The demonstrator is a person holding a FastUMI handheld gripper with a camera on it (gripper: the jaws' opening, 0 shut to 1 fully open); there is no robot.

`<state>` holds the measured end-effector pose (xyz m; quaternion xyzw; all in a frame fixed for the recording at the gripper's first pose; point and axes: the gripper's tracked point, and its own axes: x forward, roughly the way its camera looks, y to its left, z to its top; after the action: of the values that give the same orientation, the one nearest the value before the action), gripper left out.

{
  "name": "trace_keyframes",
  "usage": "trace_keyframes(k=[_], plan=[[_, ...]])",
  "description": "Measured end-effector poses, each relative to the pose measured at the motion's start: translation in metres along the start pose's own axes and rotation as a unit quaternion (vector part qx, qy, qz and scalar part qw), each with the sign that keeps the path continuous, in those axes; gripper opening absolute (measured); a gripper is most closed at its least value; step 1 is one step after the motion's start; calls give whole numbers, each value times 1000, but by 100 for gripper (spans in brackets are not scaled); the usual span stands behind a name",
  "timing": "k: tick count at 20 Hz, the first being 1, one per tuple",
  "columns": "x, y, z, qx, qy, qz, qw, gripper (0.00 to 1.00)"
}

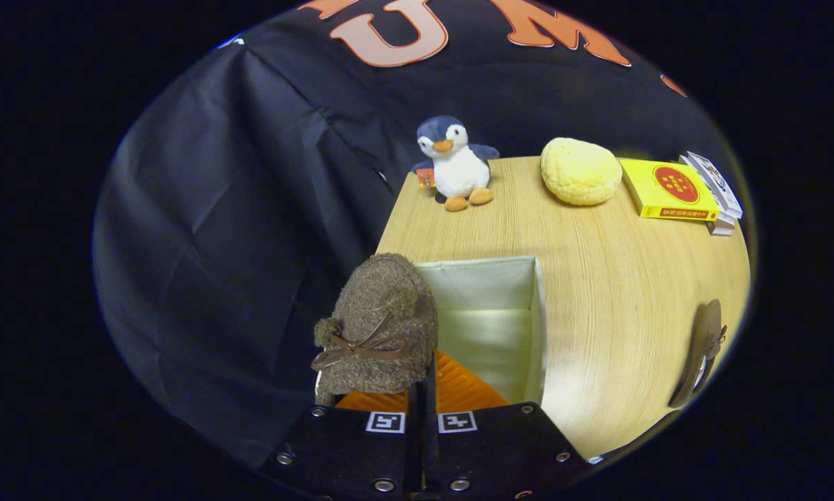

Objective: Open the storage box then place both shoes into the box .Put the left shoe in first, then the right shoe, with the right side of both shoes facing outward in a uniform manner.

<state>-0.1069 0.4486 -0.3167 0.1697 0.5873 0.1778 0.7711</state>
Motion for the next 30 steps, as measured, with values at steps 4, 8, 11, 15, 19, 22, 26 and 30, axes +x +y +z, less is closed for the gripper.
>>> trace_keyframes(k=[4,8,11,15,19,22,26,30], plan=[[31,5,-22,7,28,-21,999,3],[64,-3,-41,16,54,-62,996,3],[79,-7,-60,36,98,-77,992,3],[95,-2,-80,0,145,-53,988,6],[85,-5,-82,-11,151,-37,988,41],[76,-19,-75,-20,140,-37,989,60],[59,-33,-71,-27,129,-36,991,66],[41,-42,-64,-17,119,-14,993,67]])
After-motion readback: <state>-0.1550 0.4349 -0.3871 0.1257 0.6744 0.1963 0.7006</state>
